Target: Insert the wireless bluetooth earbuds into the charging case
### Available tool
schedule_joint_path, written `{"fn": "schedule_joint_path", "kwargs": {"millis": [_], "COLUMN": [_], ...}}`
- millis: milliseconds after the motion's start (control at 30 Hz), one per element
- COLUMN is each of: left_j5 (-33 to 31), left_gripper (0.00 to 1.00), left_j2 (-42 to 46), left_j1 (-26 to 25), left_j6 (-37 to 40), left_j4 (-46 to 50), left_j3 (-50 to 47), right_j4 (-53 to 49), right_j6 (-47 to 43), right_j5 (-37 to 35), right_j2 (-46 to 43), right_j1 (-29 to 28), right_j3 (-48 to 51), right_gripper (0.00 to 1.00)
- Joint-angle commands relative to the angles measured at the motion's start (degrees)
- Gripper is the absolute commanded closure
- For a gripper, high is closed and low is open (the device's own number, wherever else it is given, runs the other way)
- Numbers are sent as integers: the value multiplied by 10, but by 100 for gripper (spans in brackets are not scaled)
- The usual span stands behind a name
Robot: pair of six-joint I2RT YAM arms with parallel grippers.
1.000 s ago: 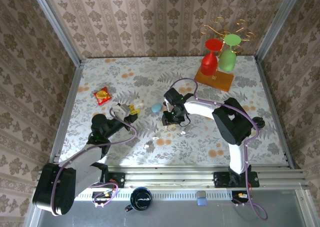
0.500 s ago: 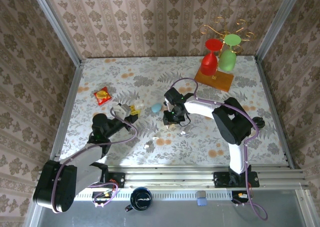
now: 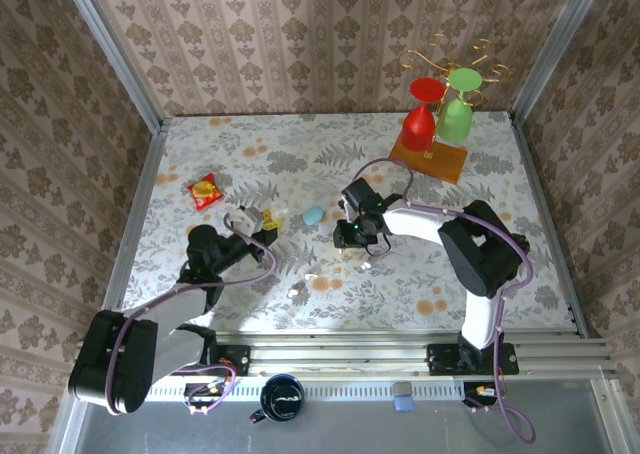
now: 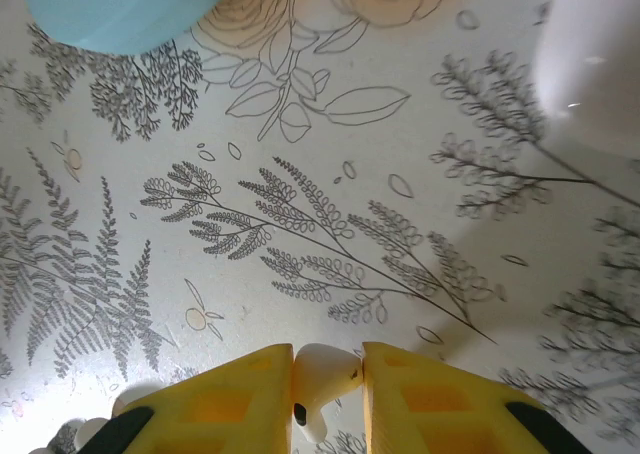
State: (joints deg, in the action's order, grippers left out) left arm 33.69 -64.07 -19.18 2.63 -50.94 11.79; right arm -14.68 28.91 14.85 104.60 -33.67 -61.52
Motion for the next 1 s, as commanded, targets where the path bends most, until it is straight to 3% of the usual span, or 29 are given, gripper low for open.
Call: {"fn": "schedule_joint_path", "kwargs": {"millis": [0, 367, 700, 967], "left_j5": [-11, -13, -5, -6], "left_gripper": [100, 100, 100, 100], "left_j2": [-10, -48, -98, -155], "left_j1": [-23, -95, -127, -156], "left_j6": [7, 14, 6, -9], "left_j4": [-32, -54, -63, -112], "left_j3": [19, 37, 80, 103], "right_j4": [91, 260, 315, 335], "right_j6": [10, -8, -25, -24], "right_j5": [-25, -34, -17, 34], "right_j2": [-51, -183, -285, -306], "right_j1": [3, 9, 9, 7], "right_j3": [31, 138, 169, 170], "right_gripper": [76, 78, 78, 78]}}
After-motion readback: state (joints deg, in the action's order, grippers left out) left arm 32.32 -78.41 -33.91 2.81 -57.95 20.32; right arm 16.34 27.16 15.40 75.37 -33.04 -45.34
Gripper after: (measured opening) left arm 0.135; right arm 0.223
